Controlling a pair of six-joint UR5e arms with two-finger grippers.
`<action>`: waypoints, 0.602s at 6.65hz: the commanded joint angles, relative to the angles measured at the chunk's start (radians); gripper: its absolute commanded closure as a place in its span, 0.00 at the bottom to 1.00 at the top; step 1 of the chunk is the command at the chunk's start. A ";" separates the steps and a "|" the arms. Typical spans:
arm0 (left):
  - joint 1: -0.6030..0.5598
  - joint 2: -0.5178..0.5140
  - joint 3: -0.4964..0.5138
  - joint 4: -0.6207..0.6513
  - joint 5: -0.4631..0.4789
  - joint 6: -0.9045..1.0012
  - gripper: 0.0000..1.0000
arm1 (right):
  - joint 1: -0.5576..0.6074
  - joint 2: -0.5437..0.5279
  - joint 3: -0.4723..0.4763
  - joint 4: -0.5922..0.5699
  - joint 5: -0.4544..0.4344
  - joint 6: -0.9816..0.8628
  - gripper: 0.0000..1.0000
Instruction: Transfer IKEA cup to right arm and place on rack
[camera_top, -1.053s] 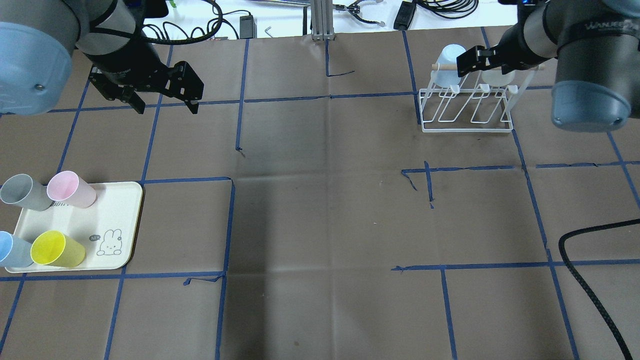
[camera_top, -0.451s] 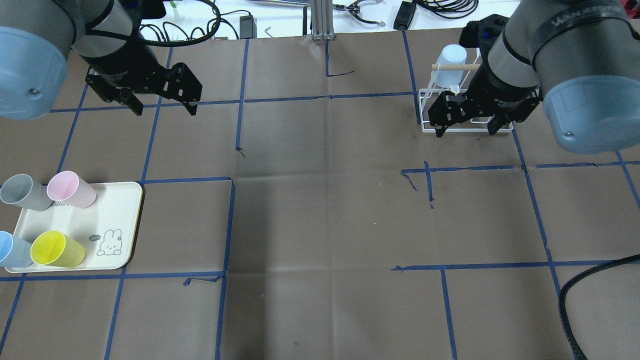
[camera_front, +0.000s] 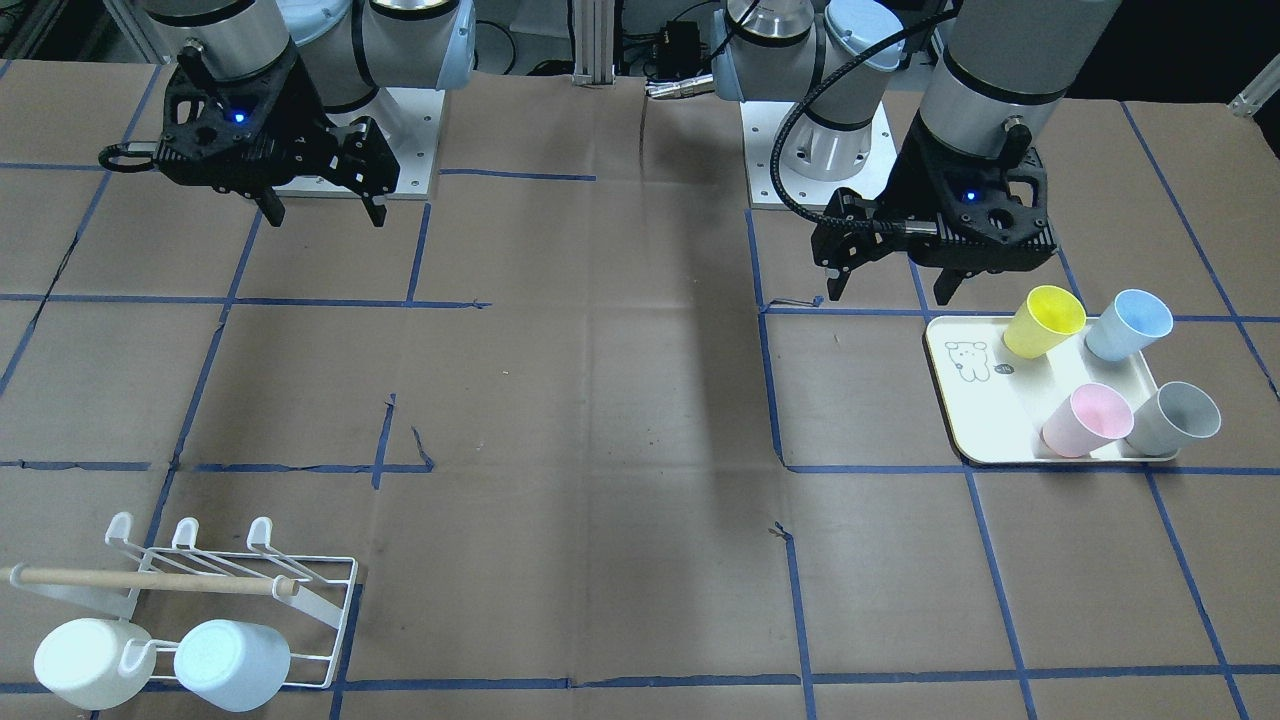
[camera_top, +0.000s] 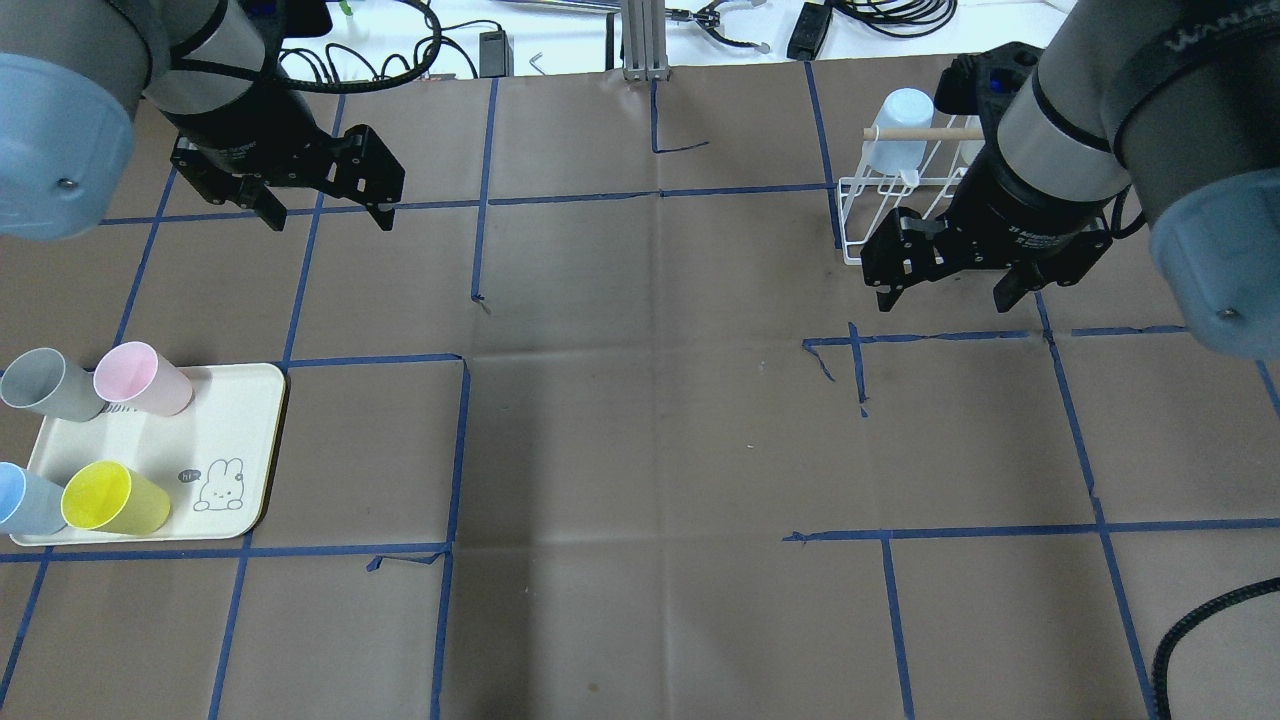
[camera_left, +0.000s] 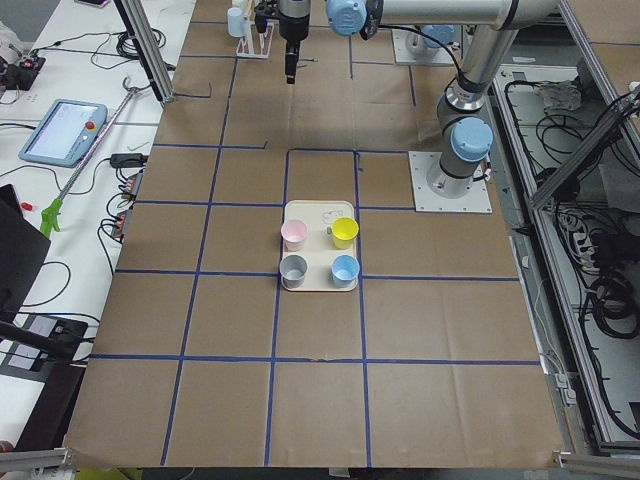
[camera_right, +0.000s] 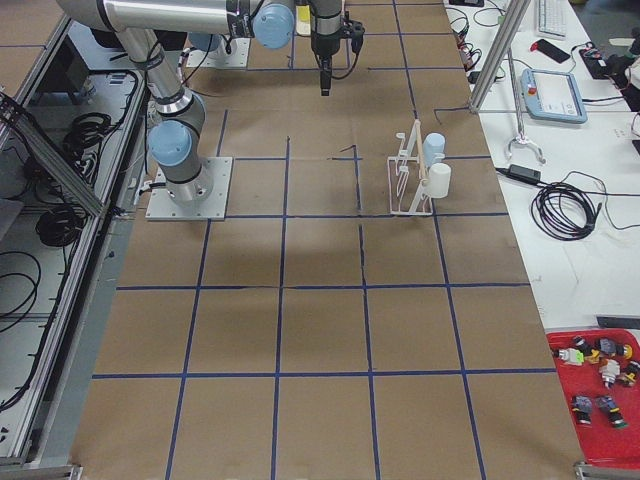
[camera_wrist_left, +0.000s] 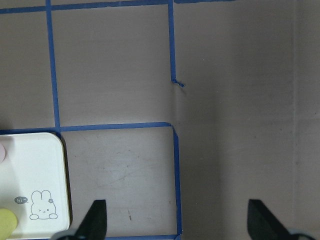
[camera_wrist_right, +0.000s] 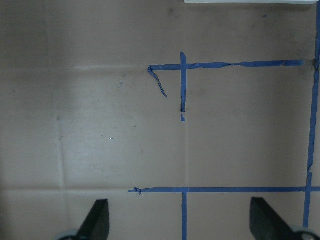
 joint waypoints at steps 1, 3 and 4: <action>0.000 0.000 0.000 0.000 0.000 0.000 0.01 | 0.023 -0.001 -0.010 0.003 -0.028 0.011 0.00; 0.000 0.000 0.000 0.000 0.000 0.000 0.01 | 0.021 -0.006 -0.015 -0.001 -0.032 0.011 0.00; 0.000 0.000 0.000 0.000 0.000 0.000 0.01 | 0.019 -0.010 -0.013 0.000 -0.034 0.011 0.00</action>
